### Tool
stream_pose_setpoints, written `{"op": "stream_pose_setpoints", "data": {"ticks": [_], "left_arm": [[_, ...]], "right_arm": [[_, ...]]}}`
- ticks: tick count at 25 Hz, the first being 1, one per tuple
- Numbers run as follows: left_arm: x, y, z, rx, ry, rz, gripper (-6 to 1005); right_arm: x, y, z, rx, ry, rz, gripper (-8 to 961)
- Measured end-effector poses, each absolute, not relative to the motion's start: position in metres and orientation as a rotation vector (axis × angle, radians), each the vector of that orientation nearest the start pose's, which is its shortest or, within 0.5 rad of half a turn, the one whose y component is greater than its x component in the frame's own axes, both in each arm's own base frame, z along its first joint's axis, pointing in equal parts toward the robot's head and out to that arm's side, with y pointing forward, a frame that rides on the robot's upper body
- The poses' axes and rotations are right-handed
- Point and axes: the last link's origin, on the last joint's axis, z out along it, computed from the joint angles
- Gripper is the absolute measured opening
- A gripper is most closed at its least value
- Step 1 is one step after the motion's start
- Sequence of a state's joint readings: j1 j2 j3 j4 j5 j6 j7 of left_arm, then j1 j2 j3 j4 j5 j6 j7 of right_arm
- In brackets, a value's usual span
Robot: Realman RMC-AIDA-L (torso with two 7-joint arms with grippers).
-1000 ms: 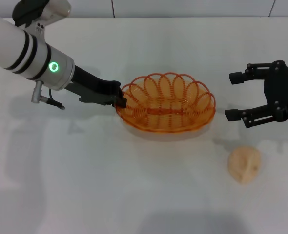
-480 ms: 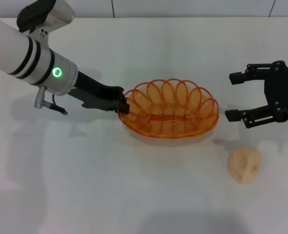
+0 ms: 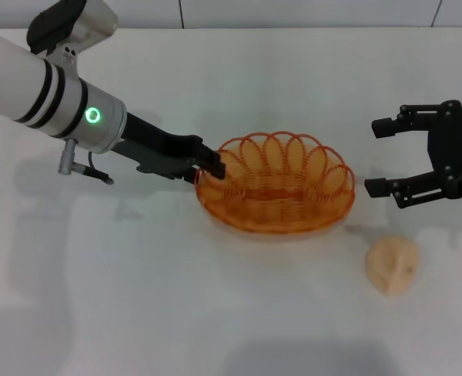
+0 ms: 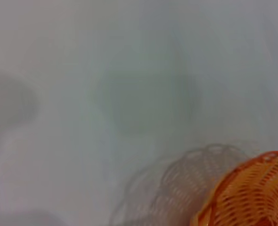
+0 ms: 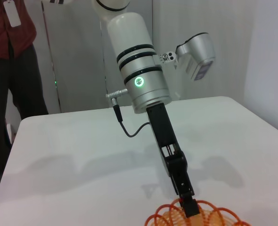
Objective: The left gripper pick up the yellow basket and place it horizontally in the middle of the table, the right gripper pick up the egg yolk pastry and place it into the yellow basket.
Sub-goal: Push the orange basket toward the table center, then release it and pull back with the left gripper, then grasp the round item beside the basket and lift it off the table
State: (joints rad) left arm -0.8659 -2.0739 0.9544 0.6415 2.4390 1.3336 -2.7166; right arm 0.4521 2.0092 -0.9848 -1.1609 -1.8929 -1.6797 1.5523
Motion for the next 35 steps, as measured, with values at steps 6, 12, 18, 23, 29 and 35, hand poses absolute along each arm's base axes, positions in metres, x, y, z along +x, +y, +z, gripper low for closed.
{"op": "stream_pose_setpoints", "data": {"ticks": [6, 12, 18, 23, 29, 35], "left_arm": [[-0.208, 0.392, -0.04, -2.34, -1.827, 0.031, 500], [-0.213, 0.392, -0.029, -2.338, -1.818, -0.015, 746], [-0.212, 0.402, 0.003, -2.348, -1.617, -0.231, 887], [-0.211, 0.404, 0.019, -2.385, -1.496, -0.422, 890], [-0.207, 0.391, 0.035, -2.533, -1.295, -0.603, 889], [-0.2, 0.372, 0.039, -2.77, -1.067, -0.549, 889]], "right_arm": [[0.207, 0.331, 0.062, -2.87, 0.164, 0.464, 869], [0.208, 0.33, 0.063, -2.867, 0.167, 0.473, 869], [0.21, 0.329, 0.062, -2.863, 0.18, 0.473, 869], [0.214, 0.328, 0.065, -2.847, 0.211, 0.478, 869], [0.22, 0.327, 0.073, -2.825, 0.317, 0.45, 868], [0.23, 0.325, 0.077, -2.833, 0.459, 0.244, 868]]}}
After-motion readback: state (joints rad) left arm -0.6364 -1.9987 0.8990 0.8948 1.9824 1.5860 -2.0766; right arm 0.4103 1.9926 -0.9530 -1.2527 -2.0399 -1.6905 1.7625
